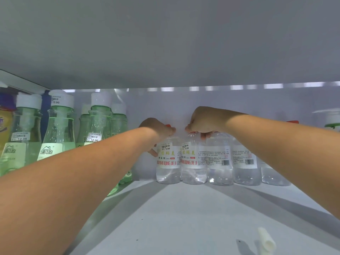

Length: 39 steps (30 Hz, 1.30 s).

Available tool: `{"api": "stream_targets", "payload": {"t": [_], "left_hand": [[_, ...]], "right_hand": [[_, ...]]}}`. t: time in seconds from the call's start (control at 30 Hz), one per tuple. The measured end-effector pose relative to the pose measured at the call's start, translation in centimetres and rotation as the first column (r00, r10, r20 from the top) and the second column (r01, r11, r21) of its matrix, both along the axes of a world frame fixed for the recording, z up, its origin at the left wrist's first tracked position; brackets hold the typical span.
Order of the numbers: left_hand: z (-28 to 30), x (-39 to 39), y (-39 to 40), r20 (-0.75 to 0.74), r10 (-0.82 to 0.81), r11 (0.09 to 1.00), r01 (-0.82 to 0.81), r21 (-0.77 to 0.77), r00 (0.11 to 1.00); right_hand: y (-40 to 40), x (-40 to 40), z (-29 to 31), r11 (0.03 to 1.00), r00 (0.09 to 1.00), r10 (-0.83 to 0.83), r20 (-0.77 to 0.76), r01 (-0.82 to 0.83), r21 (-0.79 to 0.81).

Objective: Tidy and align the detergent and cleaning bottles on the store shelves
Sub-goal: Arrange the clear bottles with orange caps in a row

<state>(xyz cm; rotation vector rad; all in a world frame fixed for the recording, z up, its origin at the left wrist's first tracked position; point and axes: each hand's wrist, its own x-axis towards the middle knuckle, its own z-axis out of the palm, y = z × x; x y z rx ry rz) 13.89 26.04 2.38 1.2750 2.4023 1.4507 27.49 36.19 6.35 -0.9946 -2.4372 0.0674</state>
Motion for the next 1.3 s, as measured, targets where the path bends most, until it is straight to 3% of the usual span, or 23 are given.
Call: {"api": "stream_targets", "payload": {"t": [0.2, 0.27, 0.33, 0.43, 0.53, 0.67, 0.8, 1.0, 1.13, 1.2, 1.3], "left_hand": [[-0.5, 0.0, 0.4, -0.021, 0.050, 0.999, -0.051, -0.012, 0.999], [-0.5, 0.4, 0.1, -0.200, 0.162, 0.984, -0.173, -0.037, 0.966], [0.2, 0.8, -0.2, -0.426, 0.244, 0.969, -0.232, 0.080, 0.871], [2.0, 3.1, -0.4, -0.512, 0.084, 0.983, 0.011, 0.181, 0.855], [3.1, 6.3, 1.2, -0.603, -0.129, 0.986, 0.167, 0.007, 0.787], [3.8, 10.0, 5.0, -0.717, -0.201, 0.973, 0.053, -0.223, 0.667], [4.3, 11.1, 7.3, -0.754, -0.128, 0.972, -0.071, -0.226, 0.644], [3.9, 10.6, 8.0, -0.692, -0.169, 0.971, -0.001, -0.238, 0.702], [3.8, 10.3, 7.4, -0.631, -0.234, 0.961, 0.079, -0.264, 0.740], [3.8, 10.4, 7.6, -0.679, -0.195, 0.976, 0.074, -0.203, 0.708], [3.5, 10.5, 7.9, -0.807, -0.043, 0.993, -0.061, -0.097, 0.588]], "right_hand": [[-1.3, 0.8, -0.4, 1.000, 0.995, 0.006, 0.100, -0.006, 0.002], [-1.9, 2.1, 0.3, 0.999, 0.994, 0.027, 0.102, -0.030, 0.034], [-1.8, 4.5, 1.8, 0.991, 0.998, 0.057, -0.004, -0.056, 0.120], [-0.3, 9.8, 3.6, 0.981, 0.992, 0.042, -0.119, -0.018, 0.195], [2.4, 14.6, 3.2, 0.981, 0.996, -0.084, -0.008, 0.084, 0.175], [5.0, 15.5, 2.1, 0.985, 0.993, -0.117, 0.018, 0.113, 0.131], [5.9, 12.8, 1.0, 0.982, 0.990, -0.106, 0.094, 0.090, 0.166], [6.3, 12.8, 0.2, 0.988, 0.999, -0.013, 0.032, 0.008, 0.153], [6.2, 13.8, 0.4, 0.997, 0.999, 0.053, 0.009, -0.053, 0.060], [6.6, 13.7, 0.3, 0.997, 0.999, 0.033, 0.005, -0.033, 0.068], [7.2, 13.1, 0.0, 0.993, 1.000, -0.009, -0.022, 0.012, 0.116]]}}
